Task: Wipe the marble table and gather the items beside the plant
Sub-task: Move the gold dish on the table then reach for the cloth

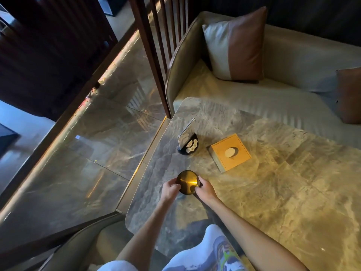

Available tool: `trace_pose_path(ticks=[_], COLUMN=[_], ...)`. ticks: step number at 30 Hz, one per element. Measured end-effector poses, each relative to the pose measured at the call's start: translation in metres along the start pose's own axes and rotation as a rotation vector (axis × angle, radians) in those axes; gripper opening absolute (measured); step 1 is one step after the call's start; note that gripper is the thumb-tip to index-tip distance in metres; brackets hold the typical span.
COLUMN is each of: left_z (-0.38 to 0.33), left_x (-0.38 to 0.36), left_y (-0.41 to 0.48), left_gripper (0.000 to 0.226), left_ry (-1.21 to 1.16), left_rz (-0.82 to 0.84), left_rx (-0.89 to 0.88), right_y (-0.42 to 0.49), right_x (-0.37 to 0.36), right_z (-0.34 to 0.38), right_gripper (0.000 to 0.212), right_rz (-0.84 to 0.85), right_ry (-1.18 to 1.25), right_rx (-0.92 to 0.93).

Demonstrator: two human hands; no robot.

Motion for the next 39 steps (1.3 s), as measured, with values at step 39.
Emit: trace_pose_path(ticks=[39], left_z=[0.011], left_x=[-0.344], left_y=[-0.155], left_gripper=[0.033], left_ry=[0.498], left_rz=[0.282], left_rx=[-0.443], right_y=[-0.288], right_x=[0.300], right_z=[-0.364], right_gripper=[0.043], right_rz=[-0.539], right_ry=[0.369], right_rx=[-0.032])
Point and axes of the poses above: each hand's wrist, its own y-axis towards the middle knuckle, its own x-axis out of the back of the hand, z = x × y, the point moved 9 cm from there along y, towards the middle knuckle, and after that the axes turned 2 degrees about z, right-handed, at the moved point
